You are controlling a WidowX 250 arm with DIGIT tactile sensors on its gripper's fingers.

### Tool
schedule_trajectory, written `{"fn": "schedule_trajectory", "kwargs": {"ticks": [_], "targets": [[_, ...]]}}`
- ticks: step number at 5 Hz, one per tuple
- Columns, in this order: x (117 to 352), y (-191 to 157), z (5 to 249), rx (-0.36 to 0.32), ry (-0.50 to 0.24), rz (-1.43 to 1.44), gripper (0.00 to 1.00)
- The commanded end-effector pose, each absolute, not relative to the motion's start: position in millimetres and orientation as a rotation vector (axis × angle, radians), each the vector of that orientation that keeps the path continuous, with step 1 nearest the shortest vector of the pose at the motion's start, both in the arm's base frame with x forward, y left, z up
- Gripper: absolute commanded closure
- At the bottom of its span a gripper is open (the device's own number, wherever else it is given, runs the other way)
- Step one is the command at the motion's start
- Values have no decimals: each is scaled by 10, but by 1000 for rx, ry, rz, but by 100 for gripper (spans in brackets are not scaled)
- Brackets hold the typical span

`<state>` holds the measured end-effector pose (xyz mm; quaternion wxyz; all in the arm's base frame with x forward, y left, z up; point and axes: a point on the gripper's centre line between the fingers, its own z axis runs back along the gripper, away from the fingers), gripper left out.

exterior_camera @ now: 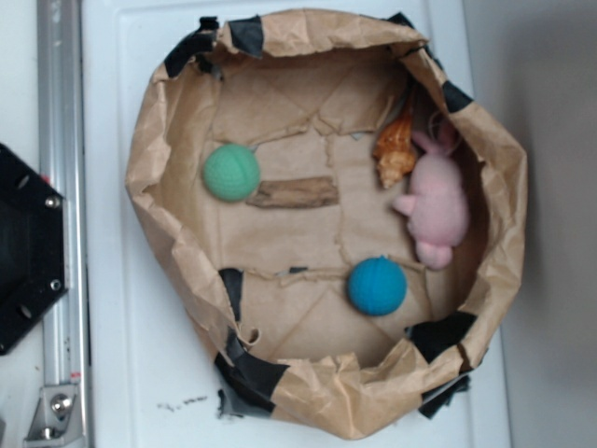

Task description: Grab the shell.

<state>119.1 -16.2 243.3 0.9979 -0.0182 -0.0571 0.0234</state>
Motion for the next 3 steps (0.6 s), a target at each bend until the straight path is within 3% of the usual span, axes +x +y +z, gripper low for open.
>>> {"fn": "schedule_trajectory", "kwargs": {"ticks": [1,3], "targets": [[1191,-162,2433,-36,-114,47,0],[1881,-56,2004,9,-249,362,0]]}}
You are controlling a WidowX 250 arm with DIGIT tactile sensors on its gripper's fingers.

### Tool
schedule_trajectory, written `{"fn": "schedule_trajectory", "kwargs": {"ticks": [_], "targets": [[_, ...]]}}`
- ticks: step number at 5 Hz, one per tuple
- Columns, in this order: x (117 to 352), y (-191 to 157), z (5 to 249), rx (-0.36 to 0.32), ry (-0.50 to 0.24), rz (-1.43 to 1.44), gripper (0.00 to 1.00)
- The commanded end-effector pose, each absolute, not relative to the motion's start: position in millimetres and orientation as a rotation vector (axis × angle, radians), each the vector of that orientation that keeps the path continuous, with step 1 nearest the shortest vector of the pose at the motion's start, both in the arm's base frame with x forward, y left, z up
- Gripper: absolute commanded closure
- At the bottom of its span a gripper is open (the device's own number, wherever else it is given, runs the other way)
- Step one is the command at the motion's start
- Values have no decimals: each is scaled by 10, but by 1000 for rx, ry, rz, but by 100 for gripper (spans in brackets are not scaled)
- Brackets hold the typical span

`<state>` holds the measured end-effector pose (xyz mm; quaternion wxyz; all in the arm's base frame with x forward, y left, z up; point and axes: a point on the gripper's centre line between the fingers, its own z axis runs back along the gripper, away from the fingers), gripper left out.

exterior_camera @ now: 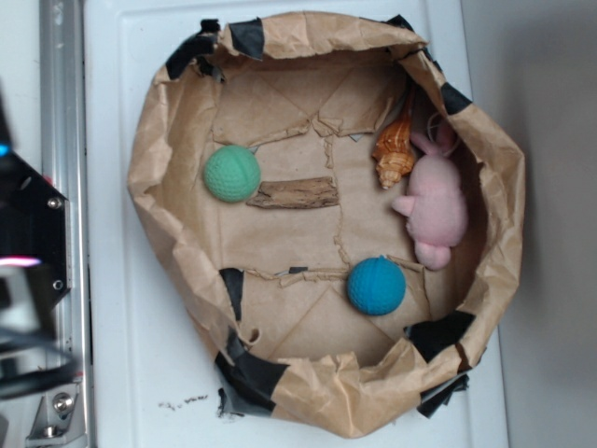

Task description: Grab the shell.

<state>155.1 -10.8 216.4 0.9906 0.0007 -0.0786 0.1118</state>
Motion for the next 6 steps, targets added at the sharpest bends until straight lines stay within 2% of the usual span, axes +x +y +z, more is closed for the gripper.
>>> {"fn": "schedule_trajectory", "kwargs": {"ticks": [1,2,3,4,5,6], "targets": [[2243,109,1687,60,-364,607,0],[2440,251,1401,86,-332,731,0],[2591,288,1147,64,-311,742,0],[2700,278,1038,91,-309,733,0],[2813,446,965,115,-307,774,0],[2949,550,903,109,-308,789,0]]}}
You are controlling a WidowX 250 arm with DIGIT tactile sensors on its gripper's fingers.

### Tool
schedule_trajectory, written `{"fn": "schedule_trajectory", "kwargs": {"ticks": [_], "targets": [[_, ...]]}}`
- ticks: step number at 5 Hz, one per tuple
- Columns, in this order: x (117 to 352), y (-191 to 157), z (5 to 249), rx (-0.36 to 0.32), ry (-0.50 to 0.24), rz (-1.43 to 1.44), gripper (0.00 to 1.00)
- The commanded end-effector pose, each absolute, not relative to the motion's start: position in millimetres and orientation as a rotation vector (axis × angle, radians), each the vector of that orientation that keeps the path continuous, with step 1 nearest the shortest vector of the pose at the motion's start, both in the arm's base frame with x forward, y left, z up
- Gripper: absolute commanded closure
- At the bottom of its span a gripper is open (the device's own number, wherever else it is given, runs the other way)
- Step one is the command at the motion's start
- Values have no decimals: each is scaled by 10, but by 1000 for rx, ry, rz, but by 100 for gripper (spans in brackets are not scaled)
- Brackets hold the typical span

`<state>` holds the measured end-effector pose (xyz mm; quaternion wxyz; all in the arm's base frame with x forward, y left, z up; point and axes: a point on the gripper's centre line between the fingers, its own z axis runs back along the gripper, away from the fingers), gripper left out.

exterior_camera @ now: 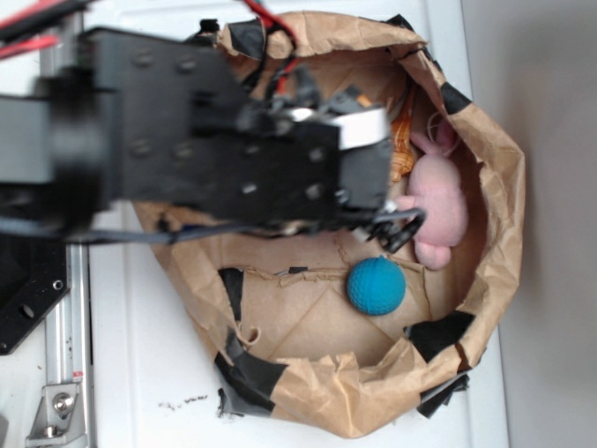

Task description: Grab the shell.

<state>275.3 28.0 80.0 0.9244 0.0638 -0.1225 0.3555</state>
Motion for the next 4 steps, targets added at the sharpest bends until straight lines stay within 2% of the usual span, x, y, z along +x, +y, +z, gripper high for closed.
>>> {"fn": "schedule_trajectory", "kwargs": {"ticks": [1,4], "targets": [[3102,578,825,114,-307,787,0],[3400,438,600,97,-290,752,0]]}}
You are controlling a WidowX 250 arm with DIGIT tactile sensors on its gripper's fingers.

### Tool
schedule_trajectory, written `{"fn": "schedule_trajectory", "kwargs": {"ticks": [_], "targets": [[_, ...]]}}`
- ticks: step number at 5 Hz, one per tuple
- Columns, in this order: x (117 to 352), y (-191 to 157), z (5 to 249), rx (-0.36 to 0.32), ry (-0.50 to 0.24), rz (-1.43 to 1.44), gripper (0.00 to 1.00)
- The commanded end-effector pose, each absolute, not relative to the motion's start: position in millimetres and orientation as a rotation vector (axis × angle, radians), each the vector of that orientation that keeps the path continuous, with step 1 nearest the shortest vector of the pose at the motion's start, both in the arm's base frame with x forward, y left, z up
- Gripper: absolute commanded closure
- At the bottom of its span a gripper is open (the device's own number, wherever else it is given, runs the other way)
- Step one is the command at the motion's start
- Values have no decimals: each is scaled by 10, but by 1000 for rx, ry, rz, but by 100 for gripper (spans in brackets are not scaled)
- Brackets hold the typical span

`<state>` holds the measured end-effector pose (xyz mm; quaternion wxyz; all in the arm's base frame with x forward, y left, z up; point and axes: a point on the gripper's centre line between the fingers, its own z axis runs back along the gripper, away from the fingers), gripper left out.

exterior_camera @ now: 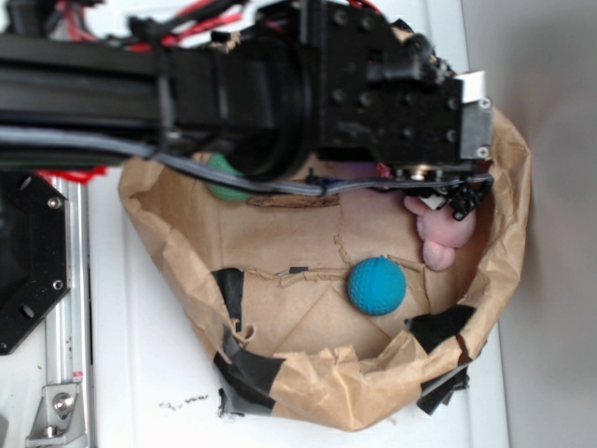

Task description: Grab the shell.

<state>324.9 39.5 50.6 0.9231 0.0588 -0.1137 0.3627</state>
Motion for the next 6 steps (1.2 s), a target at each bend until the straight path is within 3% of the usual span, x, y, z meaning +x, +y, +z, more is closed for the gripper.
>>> {"fn": "schedule_trajectory", "kwargs": {"ticks": [1,2,3,6], "targets": [[3438,425,448,99,-264,728,0],[3282,316,168,110,-177,668,0],[3066,85,165,81,-161,604,100],[2883,-355,753,-24,-218,461,100]]}}
